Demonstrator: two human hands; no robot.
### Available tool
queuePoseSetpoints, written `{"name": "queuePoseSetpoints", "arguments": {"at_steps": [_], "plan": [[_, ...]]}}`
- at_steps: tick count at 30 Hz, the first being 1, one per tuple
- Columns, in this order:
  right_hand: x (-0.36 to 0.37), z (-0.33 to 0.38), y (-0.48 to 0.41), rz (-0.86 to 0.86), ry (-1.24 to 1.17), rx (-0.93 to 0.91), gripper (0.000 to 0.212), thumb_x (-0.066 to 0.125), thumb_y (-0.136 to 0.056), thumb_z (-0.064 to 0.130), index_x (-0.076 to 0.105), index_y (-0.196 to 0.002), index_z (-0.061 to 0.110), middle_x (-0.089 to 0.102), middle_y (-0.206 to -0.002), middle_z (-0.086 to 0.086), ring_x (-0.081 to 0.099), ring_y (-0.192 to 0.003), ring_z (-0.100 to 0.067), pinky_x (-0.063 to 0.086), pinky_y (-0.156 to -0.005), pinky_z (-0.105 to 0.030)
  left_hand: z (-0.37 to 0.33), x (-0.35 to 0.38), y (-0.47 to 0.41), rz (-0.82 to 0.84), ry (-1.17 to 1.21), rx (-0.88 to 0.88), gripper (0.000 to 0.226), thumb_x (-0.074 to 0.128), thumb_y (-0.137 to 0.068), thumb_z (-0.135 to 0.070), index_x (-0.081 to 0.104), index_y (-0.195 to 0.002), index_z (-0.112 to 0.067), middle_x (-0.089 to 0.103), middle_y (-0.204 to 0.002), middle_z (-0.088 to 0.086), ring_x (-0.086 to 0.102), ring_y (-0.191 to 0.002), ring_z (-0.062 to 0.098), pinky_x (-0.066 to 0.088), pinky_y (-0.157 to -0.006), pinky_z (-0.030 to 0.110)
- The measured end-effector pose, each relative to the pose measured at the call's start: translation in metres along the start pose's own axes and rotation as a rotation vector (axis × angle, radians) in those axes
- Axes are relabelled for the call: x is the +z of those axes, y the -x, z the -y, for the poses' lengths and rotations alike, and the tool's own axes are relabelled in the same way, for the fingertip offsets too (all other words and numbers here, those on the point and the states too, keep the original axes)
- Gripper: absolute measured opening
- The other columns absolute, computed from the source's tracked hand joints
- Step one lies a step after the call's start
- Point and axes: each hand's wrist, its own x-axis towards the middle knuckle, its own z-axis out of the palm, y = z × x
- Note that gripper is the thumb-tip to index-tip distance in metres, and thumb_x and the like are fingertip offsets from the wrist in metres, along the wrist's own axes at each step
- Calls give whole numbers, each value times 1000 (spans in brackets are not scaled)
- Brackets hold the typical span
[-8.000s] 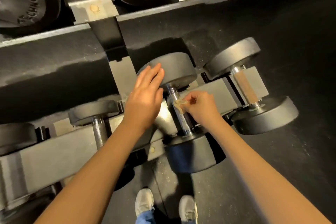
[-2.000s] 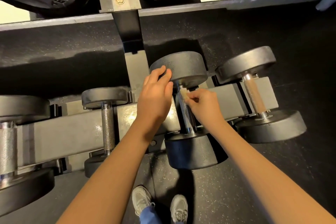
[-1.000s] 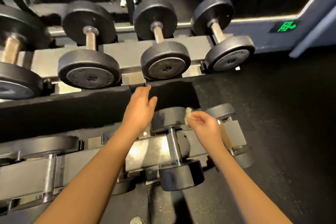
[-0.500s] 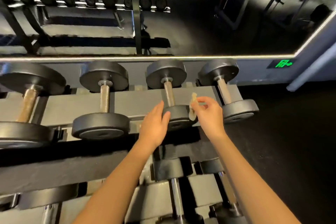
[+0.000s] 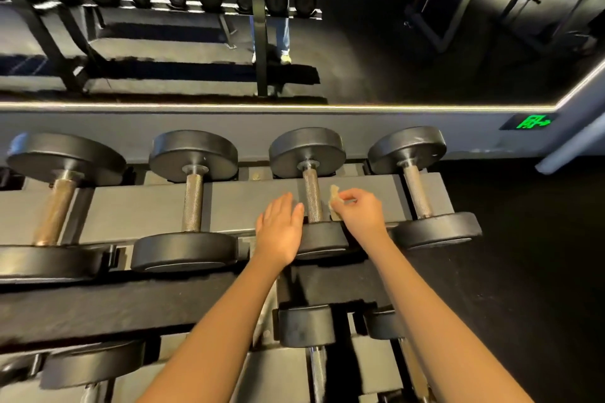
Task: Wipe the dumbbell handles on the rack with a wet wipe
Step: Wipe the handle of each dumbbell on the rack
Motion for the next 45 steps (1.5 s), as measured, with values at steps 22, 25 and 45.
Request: {"name": "queuePoseSetpoints", "arguments": {"at_steps": [22,25,45], "plan": [[24,8,-39,174,234,-73,9,67,-85,12,73,-80,8,65,-78,-5,59,-77,-18,45,-66,-27,54,-21,-60,283,-576,-87,67,43,-97,-45,10,-152,-26,-8,-160,-5,-6,-147,25,18,-117,48],[31,11,-48,110,192,-75,15,66,-83,9,69,-69,4,66,-74,-13,58,-71,-17,45,-63,-24,57,-20,-59,280,-589,-67,68,44,-96,-46,10,-152,-27,-7,-160,-6,-5,-147,25,19,-117,47],[43,20,-62,-11,-3,-35,17,61,-91,13,74,-80,9,66,-74,-6,58,-71,-16,47,-69,-25,55,-26,-57,286,-634,-38,68,43,-97,-46,8,-152,-27,-5,-160,-4,-3,-146,26,22,-116,47]]}}
